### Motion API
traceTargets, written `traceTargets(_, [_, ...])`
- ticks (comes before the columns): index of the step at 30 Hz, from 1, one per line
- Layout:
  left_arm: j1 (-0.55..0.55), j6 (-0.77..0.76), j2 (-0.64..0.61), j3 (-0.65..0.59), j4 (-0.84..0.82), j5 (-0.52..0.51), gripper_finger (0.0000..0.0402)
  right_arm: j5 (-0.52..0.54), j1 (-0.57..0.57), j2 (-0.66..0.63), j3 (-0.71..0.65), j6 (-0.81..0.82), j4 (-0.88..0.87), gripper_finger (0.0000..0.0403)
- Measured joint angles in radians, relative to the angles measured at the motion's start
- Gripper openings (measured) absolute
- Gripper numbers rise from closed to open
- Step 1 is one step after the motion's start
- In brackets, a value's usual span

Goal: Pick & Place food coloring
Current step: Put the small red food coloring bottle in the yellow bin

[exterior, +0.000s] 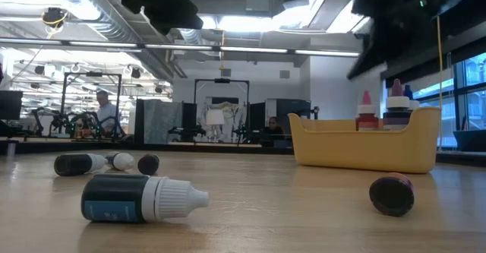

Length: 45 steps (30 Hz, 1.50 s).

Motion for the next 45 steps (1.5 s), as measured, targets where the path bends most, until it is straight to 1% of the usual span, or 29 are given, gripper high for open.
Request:
traceTargets(5, [0.0, 0.0, 0.0, 0.0, 0.011, 0.0, 0.0152, -0.008, 0.003, 0.0, 0.124, -0.039, -0.028, 0.0243])
traceTargets(8, [0.0, 0.0, 0.0, 0.0, 0.029, 0.0, 0.0151, -0.069, 0.013, -0.002, 0.15, -0.016, 0.053, 0.0272])
traceTargets(11, [0.0, 0.001, 0.0, 0.0, 0.037, 0.0, 0.0155, -0.153, 0.037, -0.001, 0.122, -0.009, 0.162, 0.0288])
traceTargets(13, [0.0, 0.001, 0.0, 0.0, 0.044, 0.005, 0.0162, -0.173, 0.058, 0.004, 0.101, -0.035, 0.193, 0.0292])
traceTargets(16, [0.0, 0.001, 0.0, 0.0, 0.06, 0.029, 0.0181, -0.173, 0.081, 0.008, 0.077, -0.056, 0.212, 0.0292])
traceTargets(20, [0.0, -0.013, 0.0, 0.0, 0.065, 0.038, 0.0211, -0.172, 0.09, 0.008, 0.042, -0.056, 0.247, 0.0287])
traceTargets(23, [0.0, -0.028, 0.0, 0.0, 0.056, 0.05, 0.0225, -0.166, 0.09, 0.011, 0.036, -0.057, 0.257, 0.0284])
traceTargets(28, [0.0, -0.03, 0.001, 0.0, 0.046, 0.084, 0.0227, -0.095, 0.089, 0.018, 0.035, -0.053, 0.259, 0.0284])
traceTargets(33, [-0.018, 0.064, 0.057, 0.007, 0.019, 0.09, 0.022, -0.092, 0.089, 0.025, 0.035, -0.058, 0.287, 0.0284])
traceTargets(35, [-0.019, 0.077, 0.101, 0.032, -0.017, 0.117, 0.0217, -0.092, 0.089, 0.026, 0.035, -0.069, 0.292, 0.0284])
traceTargets(38, [-0.018, 0.097, 0.177, 0.1, -0.132, 0.161, 0.0211, -0.091, 0.089, 0.026, 0.035, -0.079, 0.308, 0.0284])
traceTargets(41, [-0.018, 0.181, 0.254, 0.179, -0.3, 0.163, 0.0205, -0.091, 0.088, 0.027, 0.035, -0.078, 0.33, 0.0284])
traceTargets(45, [-0.019, 0.268, 0.355, 0.273, -0.466, 0.164, 0.0195, -0.091, 0.088, 0.027, 0.035, -0.077, 0.347, 0.0284])
